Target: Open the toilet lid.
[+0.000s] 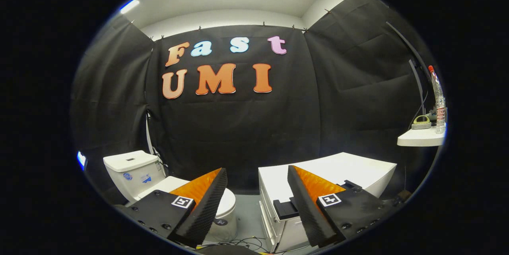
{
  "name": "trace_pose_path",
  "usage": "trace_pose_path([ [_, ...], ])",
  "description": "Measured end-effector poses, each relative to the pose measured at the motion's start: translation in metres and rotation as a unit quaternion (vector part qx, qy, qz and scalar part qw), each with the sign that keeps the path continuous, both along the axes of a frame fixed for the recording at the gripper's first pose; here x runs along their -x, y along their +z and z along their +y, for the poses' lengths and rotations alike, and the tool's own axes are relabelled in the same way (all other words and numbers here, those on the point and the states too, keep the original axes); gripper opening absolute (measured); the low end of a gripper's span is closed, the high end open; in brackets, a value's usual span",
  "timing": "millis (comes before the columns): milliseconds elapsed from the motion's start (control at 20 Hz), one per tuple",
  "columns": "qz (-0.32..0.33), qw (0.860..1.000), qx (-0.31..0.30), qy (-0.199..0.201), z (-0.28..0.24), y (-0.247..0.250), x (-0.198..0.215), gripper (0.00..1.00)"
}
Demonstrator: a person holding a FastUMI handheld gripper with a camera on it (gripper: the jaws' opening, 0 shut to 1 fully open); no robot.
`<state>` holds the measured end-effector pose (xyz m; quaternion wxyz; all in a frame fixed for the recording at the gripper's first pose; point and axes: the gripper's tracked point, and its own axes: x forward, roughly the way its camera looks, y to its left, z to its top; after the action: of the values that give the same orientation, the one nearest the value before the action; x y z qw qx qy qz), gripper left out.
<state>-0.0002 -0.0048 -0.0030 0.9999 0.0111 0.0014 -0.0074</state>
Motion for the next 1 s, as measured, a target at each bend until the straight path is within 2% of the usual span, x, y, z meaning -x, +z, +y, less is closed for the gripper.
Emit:
trace_pose_path([
  [250, -0.023, 1.000, 0.010, -0.005, -0.001, 0.015, -0.010, 0.98],
  [350, -0.034, 0.999, 0.015, -0.012, 0.003, 0.029, -0.022, 0.98],
  [550, -0.065, 0.998, 0.015, 0.002, 0.040, 0.059, -0.063, 0.98],
  [700, -0.058, 0.998, -0.027, 0.017, 0.083, 0.037, -0.086, 0.97],
  [850, -0.041, 0.997, -0.070, 0.018, 0.118, -0.005, -0.100, 0.97],
  [1000, 0.028, 0.993, -0.110, 0.021, 0.148, -0.071, -0.089, 0.97],
])
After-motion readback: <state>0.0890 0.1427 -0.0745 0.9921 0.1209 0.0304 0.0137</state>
